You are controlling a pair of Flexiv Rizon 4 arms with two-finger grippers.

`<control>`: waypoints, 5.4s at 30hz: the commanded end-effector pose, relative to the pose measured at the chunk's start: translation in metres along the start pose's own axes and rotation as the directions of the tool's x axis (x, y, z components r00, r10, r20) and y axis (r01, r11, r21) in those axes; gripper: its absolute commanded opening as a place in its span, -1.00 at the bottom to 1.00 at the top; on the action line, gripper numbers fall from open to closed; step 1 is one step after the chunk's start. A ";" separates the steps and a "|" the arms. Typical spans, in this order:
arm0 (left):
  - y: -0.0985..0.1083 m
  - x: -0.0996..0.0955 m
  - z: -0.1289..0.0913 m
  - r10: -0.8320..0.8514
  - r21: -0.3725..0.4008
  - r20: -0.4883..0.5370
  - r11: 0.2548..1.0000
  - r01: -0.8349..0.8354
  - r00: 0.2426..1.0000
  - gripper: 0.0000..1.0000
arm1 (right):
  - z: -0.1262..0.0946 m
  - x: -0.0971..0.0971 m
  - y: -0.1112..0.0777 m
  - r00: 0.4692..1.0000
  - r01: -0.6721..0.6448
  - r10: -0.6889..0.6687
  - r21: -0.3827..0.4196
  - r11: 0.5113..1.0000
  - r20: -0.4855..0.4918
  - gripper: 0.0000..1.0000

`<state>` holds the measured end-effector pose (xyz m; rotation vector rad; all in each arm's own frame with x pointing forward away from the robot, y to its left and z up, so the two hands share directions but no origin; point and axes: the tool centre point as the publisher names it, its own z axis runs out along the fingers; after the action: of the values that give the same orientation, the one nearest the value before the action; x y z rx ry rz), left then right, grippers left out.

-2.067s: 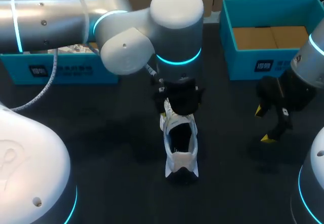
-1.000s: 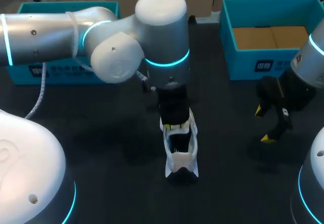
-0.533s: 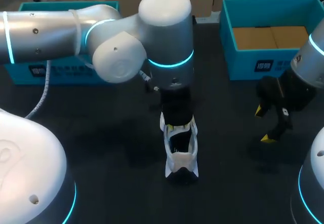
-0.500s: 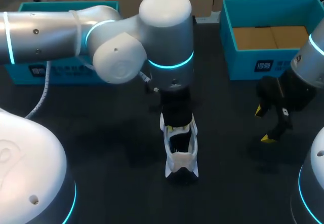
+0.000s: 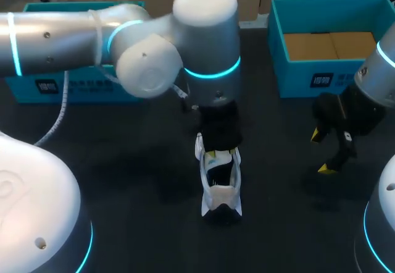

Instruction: Take the shoe out of the shoebox, open the shoe tongue, remove and reinsert the insole, then place the shoe into the shoebox

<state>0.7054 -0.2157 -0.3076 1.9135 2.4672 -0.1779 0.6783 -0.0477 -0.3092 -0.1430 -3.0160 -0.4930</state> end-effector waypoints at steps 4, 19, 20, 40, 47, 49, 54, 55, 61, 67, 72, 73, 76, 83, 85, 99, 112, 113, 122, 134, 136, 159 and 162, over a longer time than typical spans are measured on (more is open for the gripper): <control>0.003 0.017 -0.050 -0.298 0.174 -0.109 0.934 0.313 0.948 1.00 | 0.001 0.001 0.000 1.000 0.001 -0.001 0.001 1.000 0.002 1.00; 0.003 0.020 -0.059 -0.370 0.100 -0.111 0.919 0.381 0.922 1.00 | 0.001 0.001 0.000 1.000 0.001 -0.001 0.001 1.000 0.002 1.00; -0.001 0.022 -0.057 -0.391 0.137 -0.124 0.904 0.406 0.912 1.00 | 0.001 0.001 0.000 1.000 0.001 -0.001 0.001 1.000 0.002 1.00; -0.062 0.045 -0.050 -0.844 0.078 -0.011 0.534 0.842 0.536 1.00 | 0.001 0.001 0.000 1.000 0.001 -0.001 0.001 1.000 0.002 1.00; -0.066 0.035 -0.029 -0.875 0.084 -0.082 0.471 0.878 0.477 1.00 | 0.001 0.001 0.000 1.000 0.001 -0.001 0.001 1.000 0.002 1.00; -0.068 0.033 -0.024 -0.888 0.076 -0.085 0.446 0.892 0.452 1.00 | 0.001 0.001 0.000 1.000 0.001 -0.001 0.001 1.000 0.002 1.00; -0.087 0.034 -0.009 -0.890 0.053 -0.056 0.449 0.892 0.452 1.00 | 0.001 0.001 0.000 1.000 0.001 -0.001 0.001 1.000 0.002 1.00; -0.091 0.033 -0.004 -0.895 0.041 -0.027 0.444 0.895 0.445 1.00 | 0.001 0.001 0.000 1.000 0.001 -0.001 0.001 1.000 0.002 1.00; -0.105 0.033 0.014 -0.915 0.032 0.033 0.403 0.915 0.402 1.00 | 0.001 0.001 0.000 1.000 0.001 -0.001 0.001 1.000 0.002 1.00; -0.105 0.037 0.024 -0.941 0.042 0.054 0.335 0.941 0.333 1.00 | 0.001 0.001 0.000 1.000 0.001 -0.001 0.001 1.000 0.002 1.00; -0.102 0.038 0.036 -0.954 0.044 0.060 0.298 0.954 0.295 1.00 | 0.001 0.001 0.000 1.000 0.001 -0.001 0.001 1.000 0.002 1.00; -0.102 0.038 0.039 -0.954 0.043 0.057 0.296 0.954 0.294 1.00 | 0.001 0.001 0.000 1.000 0.001 -0.001 0.001 1.000 0.002 1.00; -0.102 0.039 0.047 -0.959 0.037 0.055 0.280 0.959 0.278 1.00 | 0.001 0.001 0.000 1.000 0.001 -0.001 0.001 1.000 0.002 1.00; -0.102 0.035 0.067 -0.960 0.047 0.049 0.277 0.960 0.274 1.00 | 0.001 0.001 0.000 1.000 0.001 -0.001 0.001 1.000 0.002 1.00; -0.103 0.033 0.071 -0.961 0.042 0.044 0.274 0.961 0.272 1.00 | 0.001 0.001 0.000 1.000 0.001 -0.001 0.001 1.000 0.002 1.00; -0.103 0.028 0.085 -0.970 0.006 0.054 0.237 0.971 0.236 0.23 | 0.001 0.001 0.000 1.000 0.001 -0.001 0.001 1.000 0.002 1.00; -0.096 0.030 0.092 -0.976 -0.041 0.045 0.211 0.977 0.213 -1.00 | 0.001 0.001 0.000 1.000 0.001 -0.001 0.001 1.000 0.002 1.00; -0.095 0.030 0.092 -0.976 -0.042 0.044 0.211 0.977 0.213 -1.00 | 0.001 0.001 0.000 1.000 0.001 -0.001 0.001 1.000 0.002 1.00; -0.081 0.037 0.070 -0.976 -0.019 0.039 0.213 0.977 0.214 -1.00 | 0.001 0.001 0.000 1.000 0.001 -0.001 0.001 1.000 0.002 1.00; -0.046 0.045 -0.012 -0.960 0.014 0.016 0.279 0.960 0.279 -1.00 | 0.001 0.001 0.000 1.000 0.001 -0.001 0.001 1.000 0.002 1.00; -0.039 0.047 -0.029 -0.961 0.017 0.021 0.277 0.961 0.277 -1.00 | 0.001 0.001 0.000 1.000 0.001 -0.001 0.001 1.000 0.002 1.00; 0.042 0.080 -0.155 -0.942 -0.006 -0.071 0.330 0.944 0.329 -1.00 | 0.001 0.001 0.000 1.000 0.001 -0.001 0.001 1.000 0.002 1.00; 0.064 0.086 -0.170 -0.928 -0.021 -0.094 0.363 0.932 0.360 -1.00 | 0.001 0.001 0.000 1.000 0.001 -0.001 0.001 1.000 0.002 1.00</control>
<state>0.7339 -0.1107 -0.1846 0.1751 3.2424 -0.1242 0.6783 -0.0478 -0.3092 -0.1430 -3.0160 -0.4932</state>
